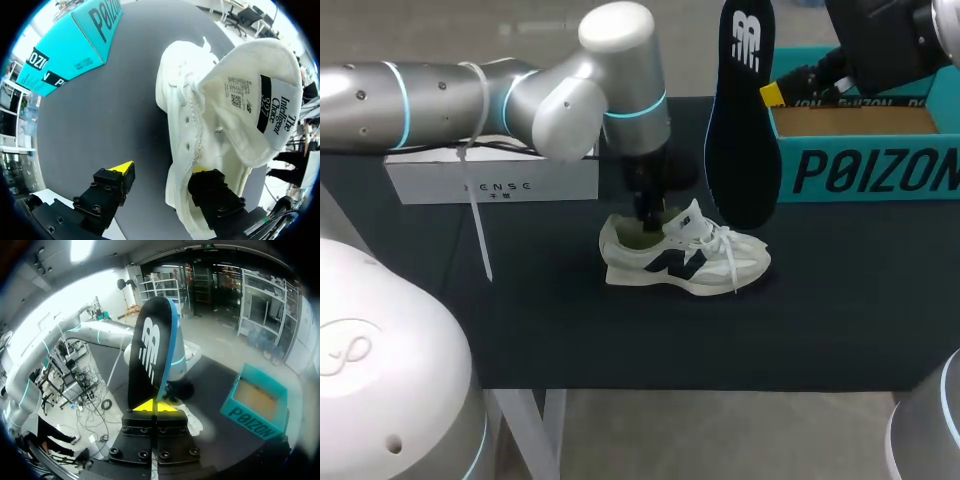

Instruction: Take the shoe out of the shoebox, open the shoe tongue, remove and reinsert the insole, then place the shoe into the shoebox

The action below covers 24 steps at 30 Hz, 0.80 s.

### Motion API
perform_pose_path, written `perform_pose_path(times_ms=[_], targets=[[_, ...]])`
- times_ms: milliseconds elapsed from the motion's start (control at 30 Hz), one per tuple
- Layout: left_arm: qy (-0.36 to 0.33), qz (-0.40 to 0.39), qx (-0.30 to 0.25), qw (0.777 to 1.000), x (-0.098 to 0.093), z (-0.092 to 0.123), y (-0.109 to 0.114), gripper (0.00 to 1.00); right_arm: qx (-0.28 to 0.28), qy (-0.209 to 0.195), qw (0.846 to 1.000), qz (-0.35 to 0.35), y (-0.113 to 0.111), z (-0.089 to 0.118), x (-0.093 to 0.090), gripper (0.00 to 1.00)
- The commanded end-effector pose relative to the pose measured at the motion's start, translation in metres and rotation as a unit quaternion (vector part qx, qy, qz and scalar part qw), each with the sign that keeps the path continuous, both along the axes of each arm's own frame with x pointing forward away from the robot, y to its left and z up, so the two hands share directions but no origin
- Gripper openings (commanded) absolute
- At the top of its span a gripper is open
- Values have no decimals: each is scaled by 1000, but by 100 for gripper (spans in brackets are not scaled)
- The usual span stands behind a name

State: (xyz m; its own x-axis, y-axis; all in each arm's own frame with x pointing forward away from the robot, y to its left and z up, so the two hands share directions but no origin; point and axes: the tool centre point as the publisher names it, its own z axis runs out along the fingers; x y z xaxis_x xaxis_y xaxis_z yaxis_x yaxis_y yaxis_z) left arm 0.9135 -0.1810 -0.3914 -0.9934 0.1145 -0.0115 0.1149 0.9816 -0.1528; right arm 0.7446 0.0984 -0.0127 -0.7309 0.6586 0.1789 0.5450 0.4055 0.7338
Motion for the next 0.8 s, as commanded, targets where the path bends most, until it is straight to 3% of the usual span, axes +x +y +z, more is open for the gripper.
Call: perform_pose_path(times_ms=[33, 333, 633, 800], targets=[[4, -4, 2, 1000, 2, -1, -5, 0, -2, 2, 1000, -1, 3, 0, 3, 0], [25, -37, 14, 999, -2, 8, -11, 0, -2, 2, 1000, -1, 3, 0, 3, 0], [39, -173, 71, 981, 8, 28, -37, 0, -2, 2, 1000, -1, 3, 0, 3, 0], [42, -170, 82, 981, 12, 31, -40, 0, -2, 2, 1000, -1, 3, 0, 3, 0]])
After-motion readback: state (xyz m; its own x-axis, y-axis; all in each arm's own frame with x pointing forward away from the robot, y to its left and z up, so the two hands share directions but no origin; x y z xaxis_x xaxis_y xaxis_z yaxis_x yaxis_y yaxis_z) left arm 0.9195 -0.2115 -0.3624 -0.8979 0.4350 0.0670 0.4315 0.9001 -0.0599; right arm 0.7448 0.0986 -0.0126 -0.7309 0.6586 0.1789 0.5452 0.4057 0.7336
